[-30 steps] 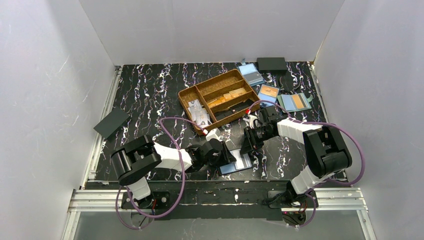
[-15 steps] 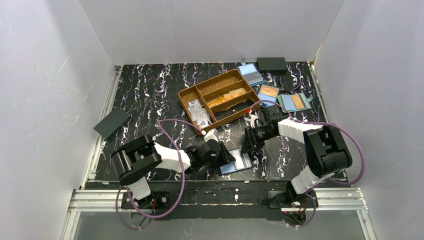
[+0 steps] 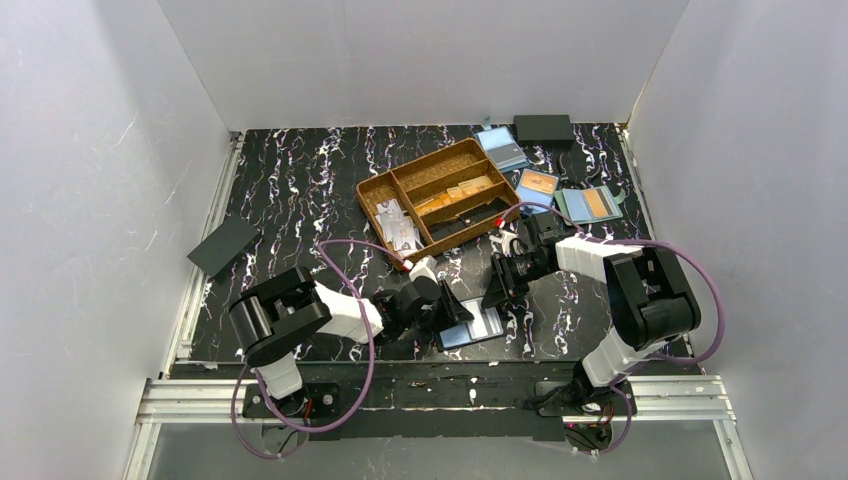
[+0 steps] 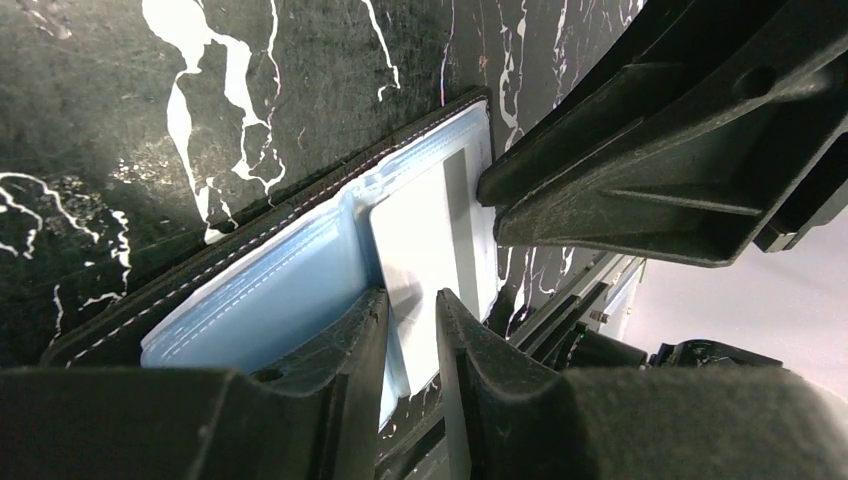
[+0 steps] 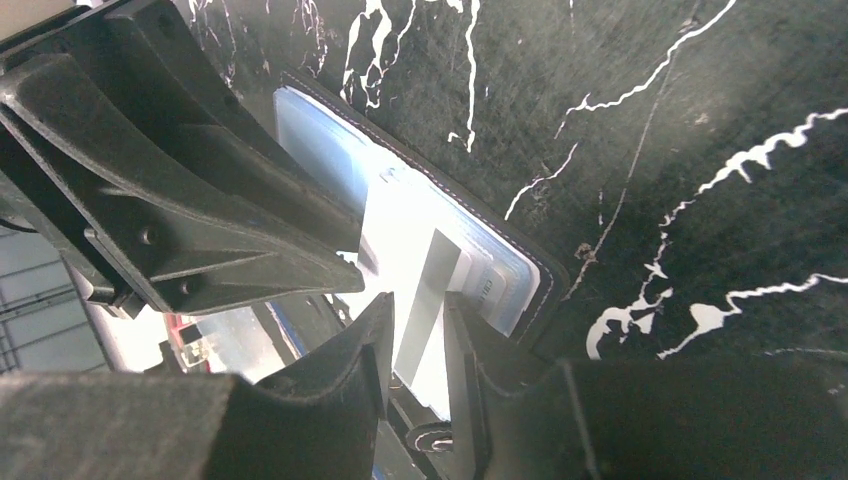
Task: Take the credit cards out of the card holder
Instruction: Remove the credit card from the card holder.
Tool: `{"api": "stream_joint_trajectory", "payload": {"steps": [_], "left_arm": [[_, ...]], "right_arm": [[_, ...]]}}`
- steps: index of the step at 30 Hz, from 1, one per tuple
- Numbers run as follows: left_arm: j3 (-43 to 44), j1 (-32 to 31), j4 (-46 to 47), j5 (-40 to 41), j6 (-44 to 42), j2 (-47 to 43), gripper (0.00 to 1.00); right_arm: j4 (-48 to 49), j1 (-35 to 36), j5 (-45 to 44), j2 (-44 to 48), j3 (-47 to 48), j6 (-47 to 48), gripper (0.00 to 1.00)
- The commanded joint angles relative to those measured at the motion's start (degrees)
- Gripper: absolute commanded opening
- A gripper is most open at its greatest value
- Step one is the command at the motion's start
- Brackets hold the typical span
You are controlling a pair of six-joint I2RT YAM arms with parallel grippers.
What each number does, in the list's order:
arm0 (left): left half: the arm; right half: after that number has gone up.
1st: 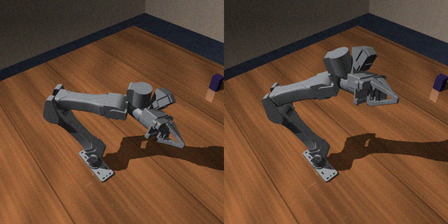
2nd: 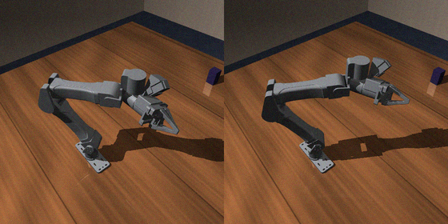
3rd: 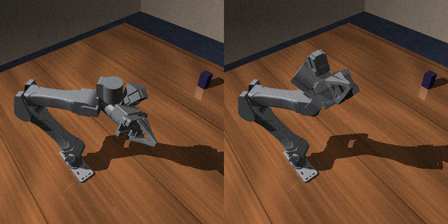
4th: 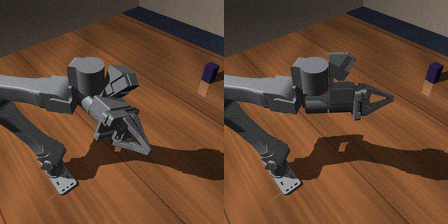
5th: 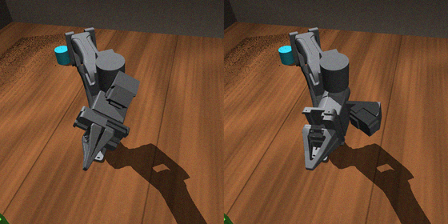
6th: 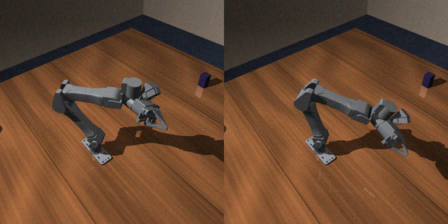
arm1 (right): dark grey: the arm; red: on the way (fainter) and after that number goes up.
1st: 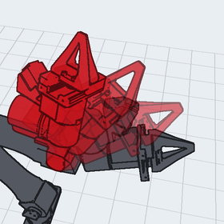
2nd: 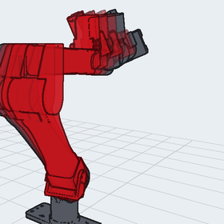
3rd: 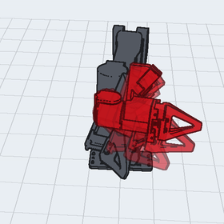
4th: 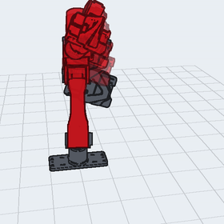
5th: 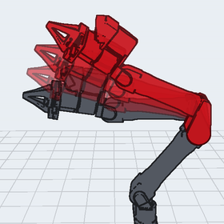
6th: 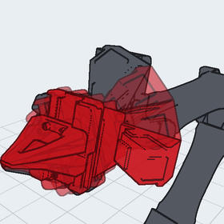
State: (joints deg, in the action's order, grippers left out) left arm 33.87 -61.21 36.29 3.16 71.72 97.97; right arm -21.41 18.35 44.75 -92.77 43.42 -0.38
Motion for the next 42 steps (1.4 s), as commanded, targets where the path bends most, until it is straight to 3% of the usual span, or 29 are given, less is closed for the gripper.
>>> {"api": "stream_joint_trajectory", "payload": {"steps": [1,28,34,42], "left_arm": [[-0.9,0.7,0.7,-0.8,1.3,1.7,0.24],[-3.7,1.6,8.0,-2.5,5.4,5.1,0.23],[-4.3,1.8,8.9,-2.4,5.8,5.6,0.22],[-5.9,2.1,9.8,-1.7,7.0,6.6,0.18]], "right_arm": [[-1.8,0.3,-1.3,-2.5,0.0,0.7,0.34],[-1.3,0.4,8.6,-3.4,0.0,-0.3,0.33],[-0.6,0.0,1.7,-3.3,0.2,-0.6,0.33],[0.2,-4.0,1.7,2.2,-0.8,-0.6,0.33]]}}
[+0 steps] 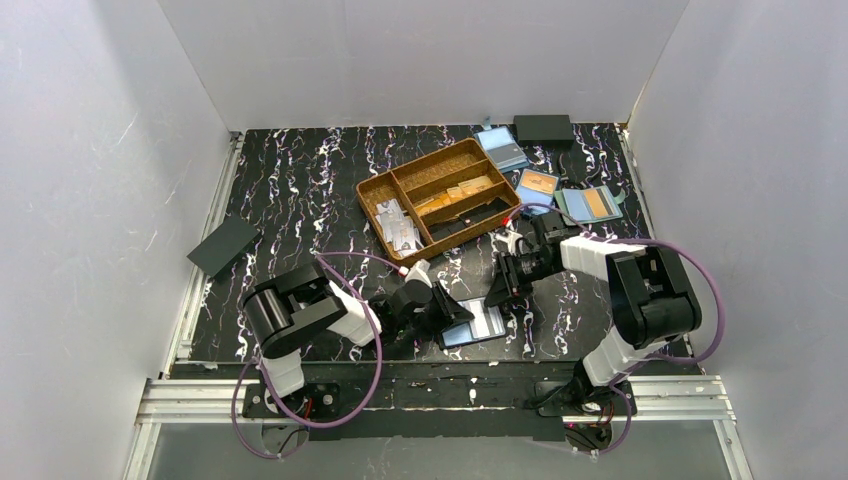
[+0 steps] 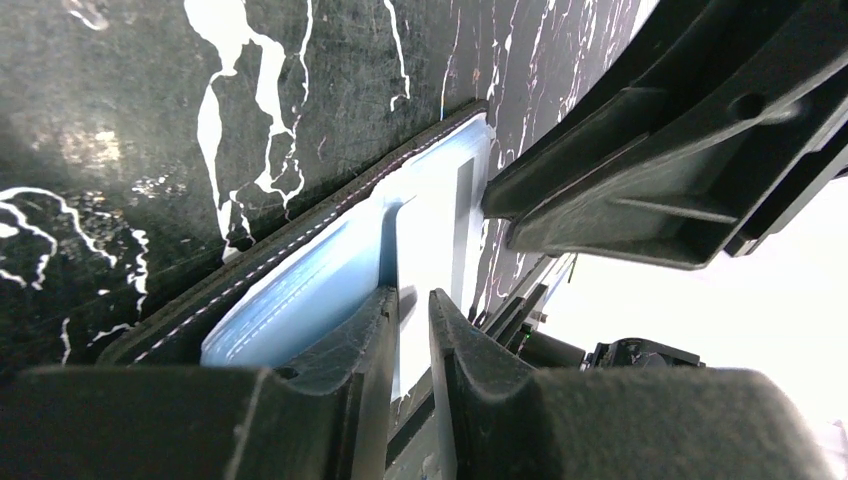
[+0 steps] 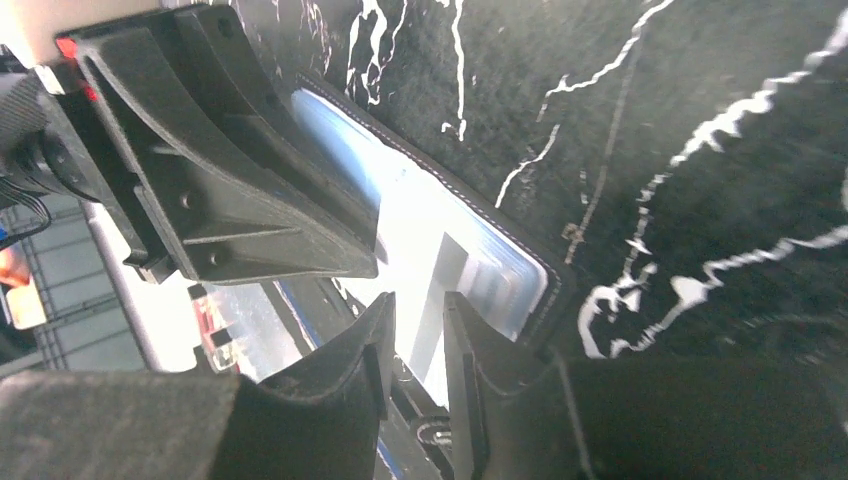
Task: Take the credit cards out of the card holder
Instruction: Remove the credit card from the card holder.
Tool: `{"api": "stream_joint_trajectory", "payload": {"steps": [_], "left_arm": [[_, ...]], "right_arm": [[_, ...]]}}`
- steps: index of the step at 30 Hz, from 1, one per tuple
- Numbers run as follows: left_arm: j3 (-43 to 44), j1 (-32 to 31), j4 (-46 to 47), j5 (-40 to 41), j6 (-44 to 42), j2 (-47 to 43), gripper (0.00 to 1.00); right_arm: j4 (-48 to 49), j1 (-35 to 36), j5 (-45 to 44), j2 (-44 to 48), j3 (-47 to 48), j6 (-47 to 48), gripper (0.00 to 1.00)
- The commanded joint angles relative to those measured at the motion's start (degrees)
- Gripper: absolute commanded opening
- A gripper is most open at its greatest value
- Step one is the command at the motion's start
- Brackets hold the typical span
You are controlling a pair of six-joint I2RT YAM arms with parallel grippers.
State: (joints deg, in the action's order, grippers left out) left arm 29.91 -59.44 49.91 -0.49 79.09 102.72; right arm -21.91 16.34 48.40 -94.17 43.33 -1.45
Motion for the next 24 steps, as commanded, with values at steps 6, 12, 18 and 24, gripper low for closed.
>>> {"api": "stream_joint_trajectory", "payload": {"steps": [6,12,18,24], "left_arm": [[-1.8,0.4,-3.1,1.5,-0.1,2.8,0.18],[-1.8,0.4,-2.6,1.4,-0.1,3.0,0.18],[-1.7,0.6,-2.3,1.2,-0.1,3.2,0.18],[-1.9,0.5,-2.0,1.1,-0.2,3.3,0.18]], "right_arm": [[-0.3,-2.4,-1.1,2.1,-0.6,0.7,0.33],[-1.0,-2.3,0.3,1.1,-0.5,1.0,0.32],[-1.4,-2.2,1.2,0.6,-0.5,1.2,0.32],[-1.8,-1.8,1.5,-0.1,-0.4,1.3,0.32]]}}
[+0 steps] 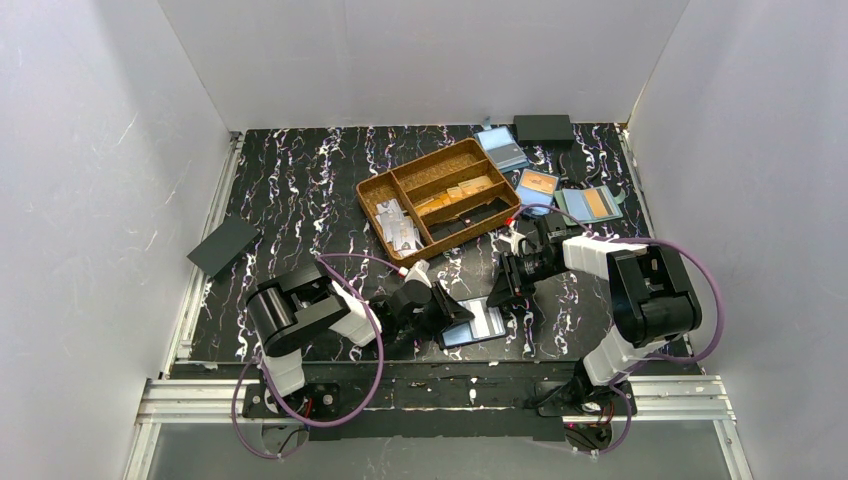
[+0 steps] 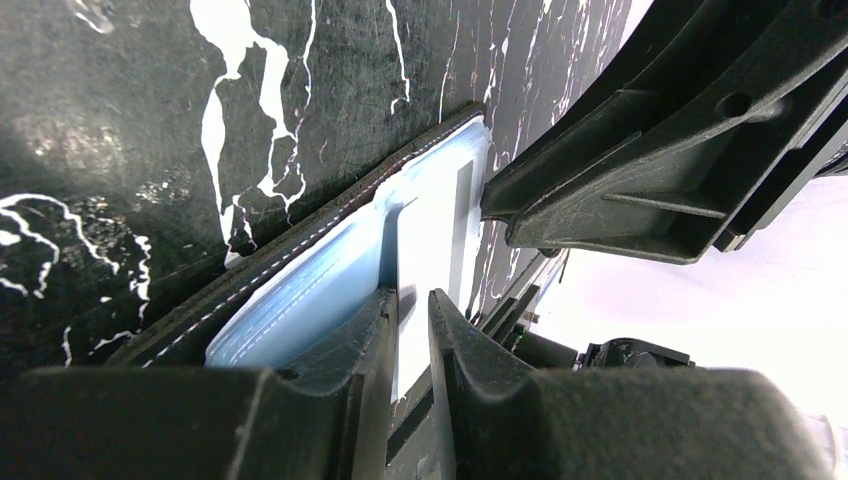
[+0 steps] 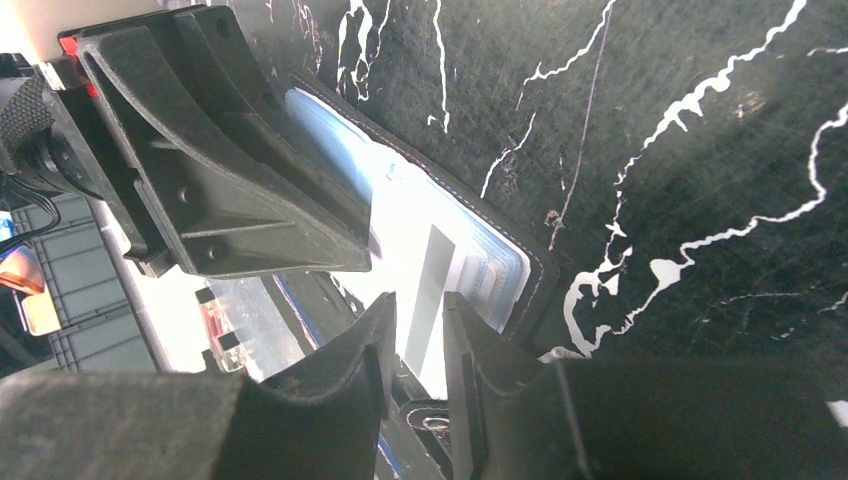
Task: Take the credit cards out of the card holder
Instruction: Remove the credit card from the card holder.
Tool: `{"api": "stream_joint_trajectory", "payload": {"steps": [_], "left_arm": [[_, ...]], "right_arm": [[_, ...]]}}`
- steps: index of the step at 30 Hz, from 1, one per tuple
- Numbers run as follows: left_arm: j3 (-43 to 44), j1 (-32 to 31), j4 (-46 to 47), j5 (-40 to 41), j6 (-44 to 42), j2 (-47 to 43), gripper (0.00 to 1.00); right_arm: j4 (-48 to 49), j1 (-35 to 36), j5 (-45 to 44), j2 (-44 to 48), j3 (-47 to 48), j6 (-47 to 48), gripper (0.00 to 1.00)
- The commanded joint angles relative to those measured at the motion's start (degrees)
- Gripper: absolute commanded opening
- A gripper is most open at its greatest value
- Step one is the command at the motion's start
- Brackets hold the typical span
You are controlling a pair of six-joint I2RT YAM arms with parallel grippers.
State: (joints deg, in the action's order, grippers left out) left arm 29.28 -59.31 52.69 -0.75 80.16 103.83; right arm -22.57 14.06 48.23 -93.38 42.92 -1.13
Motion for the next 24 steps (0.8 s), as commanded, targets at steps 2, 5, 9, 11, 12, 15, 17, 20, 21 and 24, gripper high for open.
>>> {"api": "stream_joint_trajectory", "payload": {"steps": [2,5,9,11,12,15,17,20,21,24], "left_arm": [[-1.2,0.5,-4.6,1.3,-1.2,2.2,0.18],[-1.1,0.5,-4.4,1.1,-1.2,2.4,0.19],[-1.0,0.5,-4.3,1.0,-1.2,2.5,0.19],[-1.0,0.5,-4.1,0.9,-1.3,2.5,0.20],[-1.0,0.5,-4.1,0.8,-1.3,2.4,0.20],[-1.1,0.5,-3.9,0.8,-1.4,2.5,0.21],[-0.9,0.5,-3.7,0.8,-1.4,2.7,0.22],[-0.7,0.6,-3.2,0.8,-1.3,3.2,0.23],[-0.7,0.6,-2.9,0.8,-1.2,3.4,0.23],[-1.0,0.6,-2.0,0.8,-0.8,3.8,0.22]], "right_arm": [[-1.4,0.7,1.0,-1.4,0.1,0.9,0.32],[-1.5,1.0,0.4,-1.9,0.2,0.9,0.32],[-1.6,1.7,-1.0,-3.0,0.2,0.9,0.32],[-1.6,1.9,-2.2,-3.4,0.3,0.9,0.31],[-1.6,1.9,-2.5,-3.6,0.3,0.9,0.31],[-1.6,2.1,-1.4,-3.8,0.3,0.9,0.31],[-1.5,2.3,-1.2,-3.9,0.2,0.9,0.31],[-1.8,2.6,-0.4,-4.6,0.4,0.9,0.31],[-2.0,2.7,-0.2,-4.6,0.5,0.9,0.31],[-2.2,3.2,-0.2,-4.5,0.7,0.9,0.31]]}}
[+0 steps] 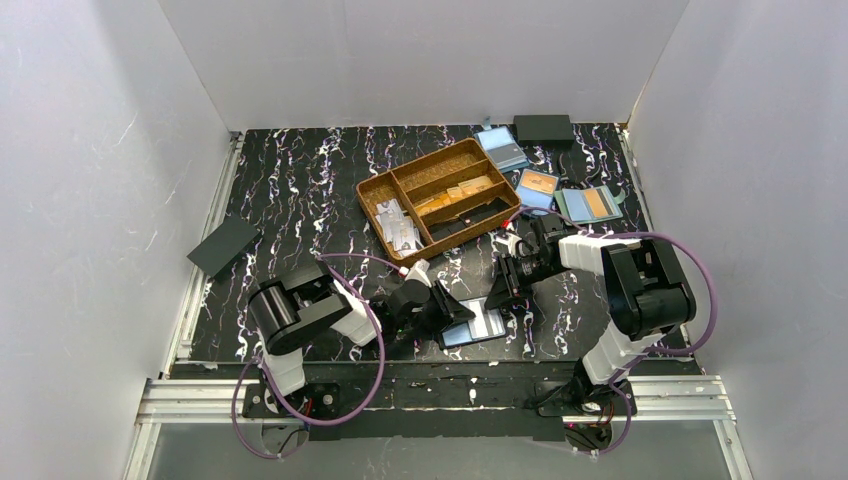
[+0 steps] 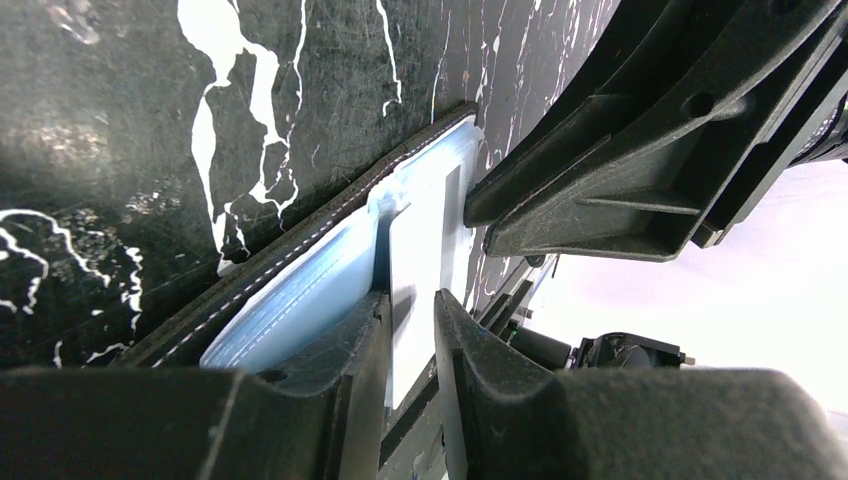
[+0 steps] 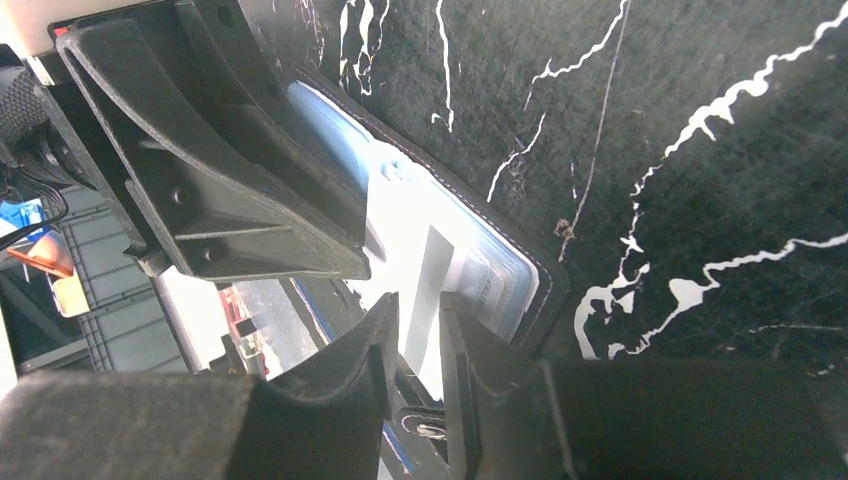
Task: Take the credit cards out of the card holder
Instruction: Remove the credit card from the card holder.
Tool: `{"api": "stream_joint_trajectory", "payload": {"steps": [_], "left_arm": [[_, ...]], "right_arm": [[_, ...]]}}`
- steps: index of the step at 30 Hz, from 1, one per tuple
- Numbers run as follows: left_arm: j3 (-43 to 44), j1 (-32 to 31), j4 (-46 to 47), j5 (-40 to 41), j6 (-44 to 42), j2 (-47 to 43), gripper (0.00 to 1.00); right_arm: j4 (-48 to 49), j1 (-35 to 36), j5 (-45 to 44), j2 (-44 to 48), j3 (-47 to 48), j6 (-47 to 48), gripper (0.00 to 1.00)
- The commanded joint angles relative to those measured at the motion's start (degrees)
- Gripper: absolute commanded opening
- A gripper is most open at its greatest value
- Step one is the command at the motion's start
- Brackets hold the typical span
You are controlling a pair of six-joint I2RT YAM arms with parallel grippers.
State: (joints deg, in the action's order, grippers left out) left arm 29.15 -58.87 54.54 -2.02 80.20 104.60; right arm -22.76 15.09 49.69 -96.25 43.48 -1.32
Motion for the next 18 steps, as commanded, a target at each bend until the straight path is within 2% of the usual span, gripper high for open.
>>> {"api": "stream_joint_trajectory", "payload": {"steps": [1,5,11,18], "left_arm": [[-0.9,0.1,-3.5,2.0,-0.7,3.2,0.22],[-1.2,0.3,-2.0,0.5,-0.3,3.9,0.16],[-1.8,0.4,0.0,0.1,0.1,4.4,0.00],[-4.3,0.8,1.7,0.7,0.3,3.5,0.00]], "right_arm": [[-2.3,2.2,-1.0,-1.8,0.2,1.1,0.31],[-4.4,2.7,2.1,-2.9,1.1,4.4,0.30],[-3.1,2.8,-1.8,-2.7,0.8,3.2,0.30],[-2.5,2.4,-3.4,-2.6,1.1,2.6,0.35]]}}
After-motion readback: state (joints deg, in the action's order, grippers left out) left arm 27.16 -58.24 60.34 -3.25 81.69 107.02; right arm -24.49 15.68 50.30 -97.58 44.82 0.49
